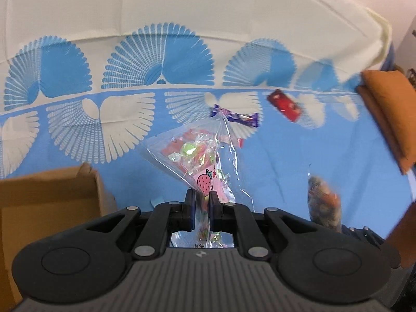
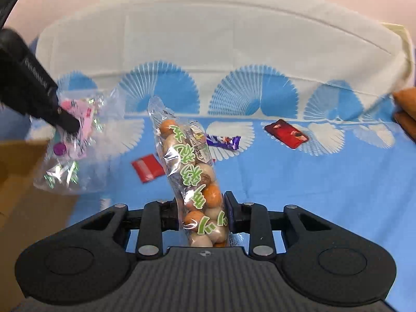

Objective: Organize snacks

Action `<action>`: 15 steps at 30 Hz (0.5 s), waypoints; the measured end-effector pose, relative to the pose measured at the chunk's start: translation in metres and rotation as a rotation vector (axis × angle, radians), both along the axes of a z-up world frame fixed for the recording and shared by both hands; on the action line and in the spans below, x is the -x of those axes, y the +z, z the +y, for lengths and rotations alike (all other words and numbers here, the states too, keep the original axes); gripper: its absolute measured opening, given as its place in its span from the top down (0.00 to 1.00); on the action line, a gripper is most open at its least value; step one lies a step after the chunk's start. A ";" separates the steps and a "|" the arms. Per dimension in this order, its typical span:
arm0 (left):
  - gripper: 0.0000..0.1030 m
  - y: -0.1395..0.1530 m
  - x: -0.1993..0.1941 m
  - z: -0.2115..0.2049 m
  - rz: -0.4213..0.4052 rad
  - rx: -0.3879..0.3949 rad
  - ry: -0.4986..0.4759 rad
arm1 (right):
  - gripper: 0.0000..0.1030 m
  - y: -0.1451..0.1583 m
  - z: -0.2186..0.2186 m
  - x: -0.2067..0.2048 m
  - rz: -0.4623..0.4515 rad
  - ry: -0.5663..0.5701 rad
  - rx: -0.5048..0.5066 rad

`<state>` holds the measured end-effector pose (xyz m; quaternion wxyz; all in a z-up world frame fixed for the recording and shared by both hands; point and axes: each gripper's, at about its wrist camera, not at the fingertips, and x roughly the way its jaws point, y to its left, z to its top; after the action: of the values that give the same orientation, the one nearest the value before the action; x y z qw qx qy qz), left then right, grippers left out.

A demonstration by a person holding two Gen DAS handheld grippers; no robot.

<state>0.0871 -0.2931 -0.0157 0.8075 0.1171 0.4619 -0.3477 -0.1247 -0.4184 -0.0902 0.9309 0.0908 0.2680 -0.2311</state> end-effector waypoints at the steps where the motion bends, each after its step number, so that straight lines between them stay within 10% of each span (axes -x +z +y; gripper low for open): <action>1: 0.90 0.007 0.008 0.009 0.002 0.010 -0.005 | 0.69 0.008 0.010 0.007 -0.015 -0.003 -0.008; 15: 0.90 0.068 0.119 0.211 -0.057 0.017 0.072 | 0.69 0.095 0.178 0.071 -0.074 0.221 -0.100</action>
<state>-0.0319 -0.0822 0.0522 0.8332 0.1033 0.4398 -0.3189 -0.1957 -0.2407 0.0048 0.9543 0.1156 0.2528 -0.1100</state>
